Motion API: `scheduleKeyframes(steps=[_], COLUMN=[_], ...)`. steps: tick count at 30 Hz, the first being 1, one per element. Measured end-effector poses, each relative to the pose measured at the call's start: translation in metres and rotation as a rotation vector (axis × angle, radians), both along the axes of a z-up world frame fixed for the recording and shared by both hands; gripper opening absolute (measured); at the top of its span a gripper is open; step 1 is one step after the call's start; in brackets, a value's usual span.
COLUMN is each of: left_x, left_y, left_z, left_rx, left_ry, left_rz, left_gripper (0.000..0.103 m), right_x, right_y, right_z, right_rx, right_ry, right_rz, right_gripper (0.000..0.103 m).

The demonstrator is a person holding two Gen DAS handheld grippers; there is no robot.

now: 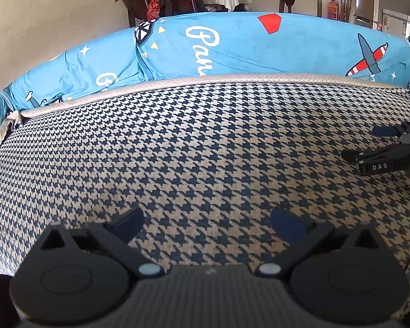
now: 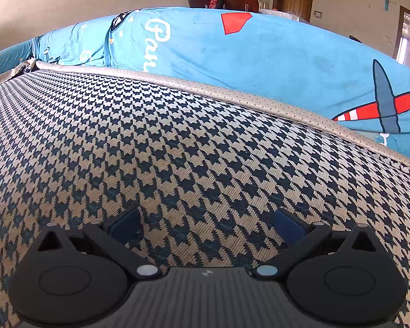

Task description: Fold clothes

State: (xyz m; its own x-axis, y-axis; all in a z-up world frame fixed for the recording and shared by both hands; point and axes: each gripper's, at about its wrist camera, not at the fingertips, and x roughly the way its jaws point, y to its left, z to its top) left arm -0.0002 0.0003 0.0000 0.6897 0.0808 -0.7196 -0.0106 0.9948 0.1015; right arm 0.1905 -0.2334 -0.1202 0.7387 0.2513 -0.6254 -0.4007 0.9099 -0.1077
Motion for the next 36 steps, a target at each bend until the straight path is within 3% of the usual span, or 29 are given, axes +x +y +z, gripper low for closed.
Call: scheduleKeyframes(steps=[7, 14, 36], left_x=[-0.018, -0.033, -0.036], left_y=[0.010, 0.019, 0.046], left_z=[0.010, 0.015, -0.019], left_rx=[0.037, 0.016, -0.023], left_ry=[-0.004, -0.005, 0.032], left_rz=[0.021, 0.023, -0.014], left_gripper=[0.103, 0.103, 0.103], right_x=[0.000, 0.000, 0.000], right_y=[0.000, 0.000, -0.001], right_z=[0.000, 0.000, 0.001], right_rx=[0.000, 0.001, 0.001], right_ry=[0.000, 0.000, 0.000], right_rz=[0.000, 0.000, 0.000], right_gripper=[0.103, 0.103, 0.103])
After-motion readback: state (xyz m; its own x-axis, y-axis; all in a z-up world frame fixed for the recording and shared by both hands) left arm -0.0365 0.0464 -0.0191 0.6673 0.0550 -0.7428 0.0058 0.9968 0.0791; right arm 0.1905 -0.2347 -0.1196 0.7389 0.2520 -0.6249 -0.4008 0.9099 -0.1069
